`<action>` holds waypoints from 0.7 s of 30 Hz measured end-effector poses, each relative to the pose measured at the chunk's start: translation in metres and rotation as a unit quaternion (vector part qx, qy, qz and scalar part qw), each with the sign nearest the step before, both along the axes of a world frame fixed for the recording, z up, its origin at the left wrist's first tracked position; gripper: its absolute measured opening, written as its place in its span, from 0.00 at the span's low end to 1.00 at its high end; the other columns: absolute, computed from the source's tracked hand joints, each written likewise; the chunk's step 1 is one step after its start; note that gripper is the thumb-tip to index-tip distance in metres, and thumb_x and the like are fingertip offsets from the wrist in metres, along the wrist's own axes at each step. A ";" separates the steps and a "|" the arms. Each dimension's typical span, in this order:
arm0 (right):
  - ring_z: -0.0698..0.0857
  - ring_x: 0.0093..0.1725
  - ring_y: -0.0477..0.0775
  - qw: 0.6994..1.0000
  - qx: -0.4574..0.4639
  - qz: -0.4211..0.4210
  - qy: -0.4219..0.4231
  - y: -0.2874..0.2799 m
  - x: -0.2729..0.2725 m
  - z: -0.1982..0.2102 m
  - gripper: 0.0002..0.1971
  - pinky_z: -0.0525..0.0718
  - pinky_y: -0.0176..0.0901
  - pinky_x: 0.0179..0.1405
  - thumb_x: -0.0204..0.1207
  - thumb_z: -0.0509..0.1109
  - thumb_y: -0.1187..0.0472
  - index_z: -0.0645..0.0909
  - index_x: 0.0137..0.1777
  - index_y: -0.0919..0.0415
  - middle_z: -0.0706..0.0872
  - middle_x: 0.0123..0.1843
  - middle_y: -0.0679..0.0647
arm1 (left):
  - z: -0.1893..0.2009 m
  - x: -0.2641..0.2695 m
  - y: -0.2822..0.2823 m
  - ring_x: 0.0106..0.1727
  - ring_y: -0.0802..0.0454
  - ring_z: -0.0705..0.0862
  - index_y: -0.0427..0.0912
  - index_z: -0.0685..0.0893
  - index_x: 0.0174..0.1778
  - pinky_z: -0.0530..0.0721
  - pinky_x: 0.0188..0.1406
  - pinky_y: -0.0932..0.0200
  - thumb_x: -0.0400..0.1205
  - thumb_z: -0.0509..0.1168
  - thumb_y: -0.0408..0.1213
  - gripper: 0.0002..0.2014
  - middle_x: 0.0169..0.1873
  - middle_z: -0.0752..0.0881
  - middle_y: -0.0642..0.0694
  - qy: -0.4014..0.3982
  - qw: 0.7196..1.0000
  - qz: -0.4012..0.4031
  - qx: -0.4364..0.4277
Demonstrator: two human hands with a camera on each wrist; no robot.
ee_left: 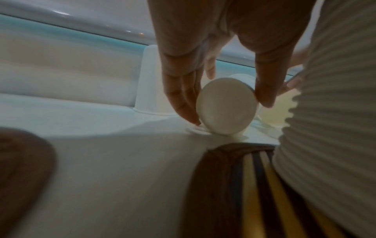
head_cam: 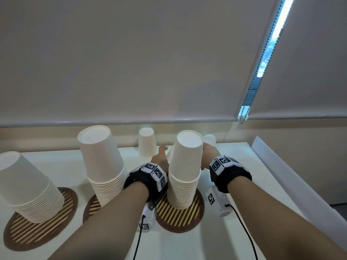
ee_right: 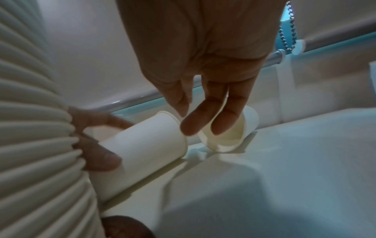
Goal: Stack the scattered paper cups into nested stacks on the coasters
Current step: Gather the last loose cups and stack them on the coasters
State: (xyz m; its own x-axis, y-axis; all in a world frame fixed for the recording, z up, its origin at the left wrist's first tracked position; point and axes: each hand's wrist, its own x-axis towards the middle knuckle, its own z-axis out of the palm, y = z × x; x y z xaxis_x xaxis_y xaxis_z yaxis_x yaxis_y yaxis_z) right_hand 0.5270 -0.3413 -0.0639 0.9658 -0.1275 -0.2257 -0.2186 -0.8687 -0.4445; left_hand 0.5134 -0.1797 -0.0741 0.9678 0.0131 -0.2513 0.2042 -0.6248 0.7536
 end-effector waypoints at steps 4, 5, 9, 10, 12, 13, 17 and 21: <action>0.84 0.59 0.60 0.993 0.085 -0.023 -0.073 -0.004 -0.007 -0.004 0.28 0.85 0.47 0.53 0.79 0.62 0.63 0.64 0.80 0.56 0.75 0.75 0.57 | -0.003 -0.007 0.005 0.51 0.41 0.79 0.36 0.63 0.70 0.74 0.49 0.53 0.80 0.65 0.36 0.25 0.55 0.81 0.33 -0.031 0.999 0.016 0.003; 0.80 0.68 0.60 0.993 0.083 -0.021 -0.087 -0.006 -0.010 -0.002 0.28 0.79 0.50 0.67 0.80 0.63 0.61 0.64 0.80 0.56 0.72 0.77 0.55 | 0.002 -0.011 0.006 0.47 0.43 0.77 0.37 0.63 0.69 0.73 0.46 0.55 0.79 0.67 0.37 0.26 0.53 0.81 0.34 -0.036 0.999 0.025 -0.003; 0.74 0.73 0.57 0.994 0.042 -0.021 -0.098 -0.012 -0.021 0.008 0.24 0.70 0.44 0.72 0.81 0.62 0.62 0.69 0.77 0.55 0.71 0.77 0.56 | 0.017 -0.020 0.011 0.46 0.44 0.77 0.39 0.66 0.67 0.73 0.44 0.57 0.75 0.72 0.41 0.29 0.56 0.82 0.35 -0.068 0.997 0.047 -0.008; 0.76 0.72 0.58 0.995 0.031 -0.022 -0.090 -0.012 -0.023 0.010 0.23 0.73 0.43 0.69 0.81 0.62 0.63 0.69 0.76 0.53 0.70 0.77 0.57 | 0.021 -0.022 0.012 0.47 0.43 0.79 0.40 0.66 0.67 0.74 0.44 0.57 0.75 0.71 0.41 0.29 0.56 0.83 0.35 -0.077 0.996 0.049 -0.008; 0.76 0.71 0.58 0.997 0.006 -0.015 -0.069 -0.013 -0.024 0.010 0.22 0.74 0.42 0.67 0.81 0.60 0.66 0.72 0.75 0.51 0.63 0.80 0.56 | 0.026 -0.025 0.010 0.53 0.39 0.81 0.40 0.68 0.67 0.77 0.49 0.53 0.77 0.68 0.37 0.24 0.57 0.82 0.34 -0.091 0.994 0.064 -0.008; 0.75 0.72 0.58 0.998 -0.005 -0.021 -0.064 -0.015 -0.023 0.009 0.22 0.74 0.42 0.68 0.80 0.60 0.68 0.74 0.73 0.51 0.59 0.82 0.54 | 0.028 -0.026 0.010 0.56 0.38 0.81 0.40 0.69 0.66 0.77 0.52 0.51 0.78 0.65 0.34 0.21 0.57 0.82 0.33 -0.096 0.993 0.073 -0.012; 0.65 0.77 0.62 0.994 -0.079 -0.067 -0.030 -0.022 -0.015 0.004 0.24 0.70 0.54 0.75 0.81 0.57 0.67 0.74 0.72 0.43 0.50 0.84 0.56 | 0.024 -0.026 0.012 0.54 0.37 0.82 0.39 0.71 0.64 0.78 0.55 0.49 0.79 0.62 0.35 0.18 0.55 0.83 0.34 -0.124 0.989 0.078 -0.028; 0.67 0.76 0.67 0.994 -0.066 -0.081 0.009 -0.030 -0.010 -0.011 0.27 0.70 0.52 0.74 0.81 0.54 0.65 0.62 0.80 0.50 0.47 0.84 0.61 | 0.014 -0.023 0.013 0.50 0.42 0.79 0.40 0.72 0.64 0.75 0.49 0.55 0.78 0.65 0.40 0.19 0.57 0.82 0.36 -0.149 0.985 0.075 -0.052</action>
